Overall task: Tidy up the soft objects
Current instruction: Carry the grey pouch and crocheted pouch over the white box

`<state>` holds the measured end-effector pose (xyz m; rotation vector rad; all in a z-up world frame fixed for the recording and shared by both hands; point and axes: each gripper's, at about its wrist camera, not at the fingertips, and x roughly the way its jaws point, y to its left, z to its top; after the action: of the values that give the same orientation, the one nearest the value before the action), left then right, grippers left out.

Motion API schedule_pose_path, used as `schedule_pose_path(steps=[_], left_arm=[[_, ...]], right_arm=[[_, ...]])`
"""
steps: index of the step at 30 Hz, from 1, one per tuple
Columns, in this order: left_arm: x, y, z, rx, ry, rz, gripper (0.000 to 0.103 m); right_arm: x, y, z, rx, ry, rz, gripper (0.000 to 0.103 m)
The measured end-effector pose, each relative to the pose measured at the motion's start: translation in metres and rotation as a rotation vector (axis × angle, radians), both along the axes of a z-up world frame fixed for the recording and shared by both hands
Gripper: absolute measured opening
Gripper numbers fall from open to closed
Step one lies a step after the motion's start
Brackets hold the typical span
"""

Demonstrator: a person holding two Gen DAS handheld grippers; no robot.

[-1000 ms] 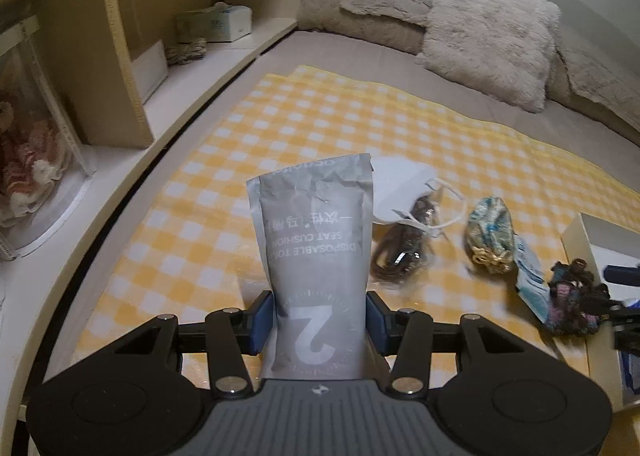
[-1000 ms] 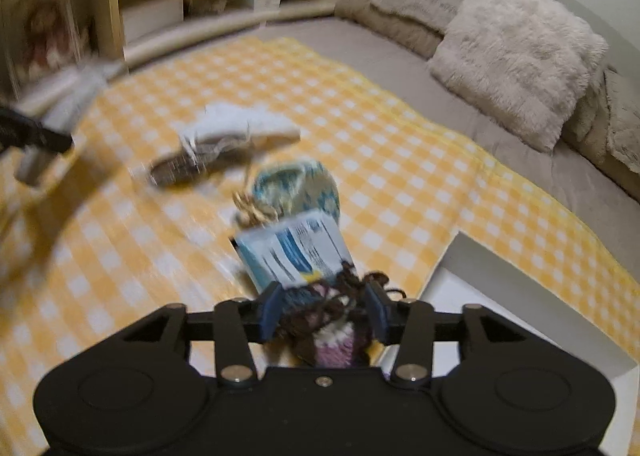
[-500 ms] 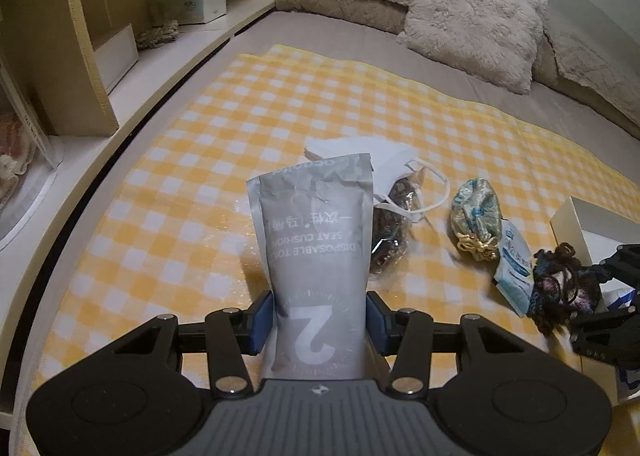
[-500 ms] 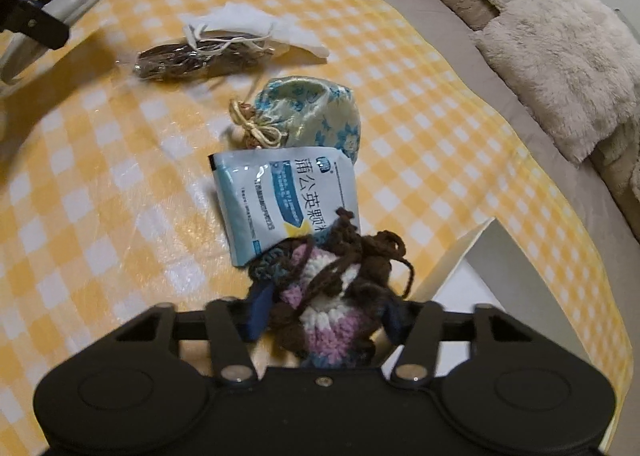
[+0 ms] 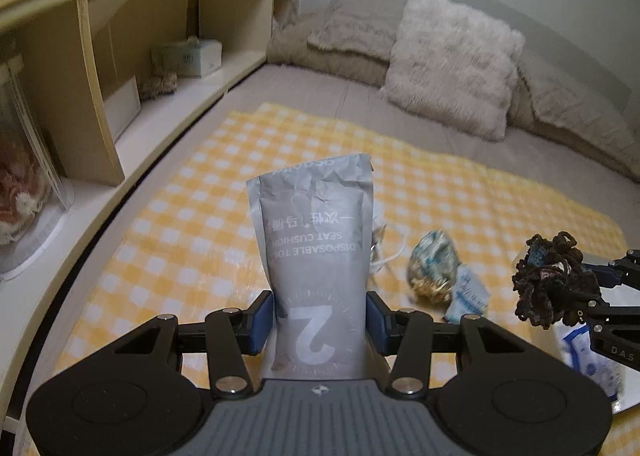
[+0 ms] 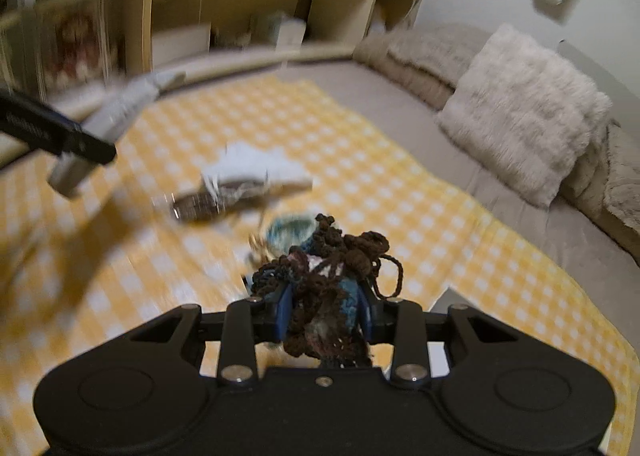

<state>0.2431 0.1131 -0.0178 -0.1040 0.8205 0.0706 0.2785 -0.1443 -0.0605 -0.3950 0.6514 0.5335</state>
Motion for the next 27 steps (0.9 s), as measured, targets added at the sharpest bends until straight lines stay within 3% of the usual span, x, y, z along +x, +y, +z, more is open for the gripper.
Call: schedule_pose_path(steps=[15,27], left_arm=[[-0.017,-0.045,0.04,-0.034,-0.131,-0.068,0.05],[-0.004,-0.117,0.041,-0.092,-0.157,-0.204,0.05]], right_arm=[[-0.04,-0.046,0.058,0.242,-0.097,-0.098,0.035],[-0.07,-0.126,0.071,0.278,-0.144,-0.262,0.037]])
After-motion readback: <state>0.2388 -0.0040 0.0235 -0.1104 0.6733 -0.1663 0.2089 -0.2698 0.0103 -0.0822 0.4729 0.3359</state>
